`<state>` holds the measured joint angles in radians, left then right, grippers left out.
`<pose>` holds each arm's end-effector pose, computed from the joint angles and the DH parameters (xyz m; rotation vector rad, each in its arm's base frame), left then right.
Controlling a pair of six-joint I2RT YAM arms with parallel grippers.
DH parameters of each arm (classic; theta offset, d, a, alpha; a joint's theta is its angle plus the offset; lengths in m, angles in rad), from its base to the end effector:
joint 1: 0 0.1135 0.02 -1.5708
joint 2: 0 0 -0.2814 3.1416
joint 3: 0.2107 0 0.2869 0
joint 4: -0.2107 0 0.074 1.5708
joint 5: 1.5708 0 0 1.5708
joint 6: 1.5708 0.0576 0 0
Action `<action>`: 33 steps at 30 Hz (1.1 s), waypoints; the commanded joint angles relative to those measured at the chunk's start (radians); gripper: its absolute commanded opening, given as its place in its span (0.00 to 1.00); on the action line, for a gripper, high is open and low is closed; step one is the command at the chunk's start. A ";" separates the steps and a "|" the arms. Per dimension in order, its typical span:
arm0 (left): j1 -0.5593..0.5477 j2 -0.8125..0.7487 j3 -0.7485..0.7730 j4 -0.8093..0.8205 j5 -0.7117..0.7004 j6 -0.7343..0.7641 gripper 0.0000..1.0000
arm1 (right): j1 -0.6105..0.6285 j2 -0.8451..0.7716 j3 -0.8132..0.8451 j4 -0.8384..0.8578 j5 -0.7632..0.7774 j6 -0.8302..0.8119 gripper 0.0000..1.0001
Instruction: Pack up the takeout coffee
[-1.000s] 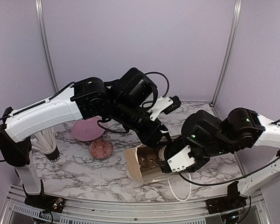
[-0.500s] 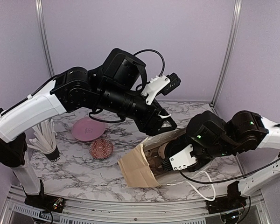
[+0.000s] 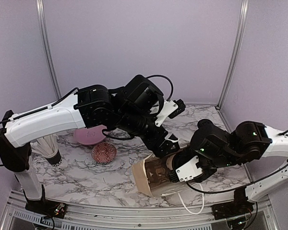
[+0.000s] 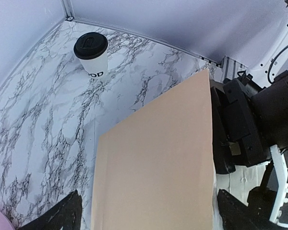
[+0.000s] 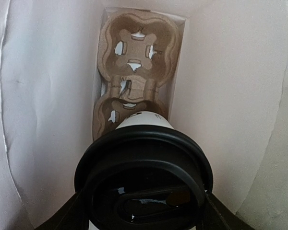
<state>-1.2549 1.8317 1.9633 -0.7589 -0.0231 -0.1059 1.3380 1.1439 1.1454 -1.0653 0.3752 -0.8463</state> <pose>0.1471 -0.4457 0.4044 1.2366 1.9352 -0.7165 0.0773 0.2344 0.3185 -2.2024 1.2839 -0.3083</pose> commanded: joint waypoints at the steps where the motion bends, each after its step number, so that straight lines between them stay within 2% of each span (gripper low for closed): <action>1: -0.008 -0.004 0.002 0.017 0.006 0.013 0.99 | 0.007 -0.018 0.003 0.032 -0.011 0.026 0.34; 5: -0.027 -0.025 -0.002 0.002 0.055 0.028 0.99 | 0.002 -0.012 0.005 0.033 -0.011 0.032 0.35; 10: -0.016 -0.043 0.004 -0.106 -0.027 0.011 0.99 | -0.015 -0.012 0.003 0.029 -0.021 0.034 0.35; 15: -0.005 0.001 -0.025 -0.120 0.168 -0.003 0.99 | -0.029 -0.011 0.006 0.019 -0.054 0.040 0.35; 25: -0.009 0.135 0.152 -0.323 0.275 0.056 0.99 | -0.029 -0.014 0.009 0.002 -0.067 0.027 0.35; 33: -0.022 0.020 0.154 -0.335 0.238 0.079 0.99 | -0.029 -0.013 0.024 -0.005 -0.065 0.027 0.35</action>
<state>-1.2655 1.9491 2.0995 -1.0508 0.2115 -0.0513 1.3136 1.1431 1.1454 -1.0679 0.3077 -0.8314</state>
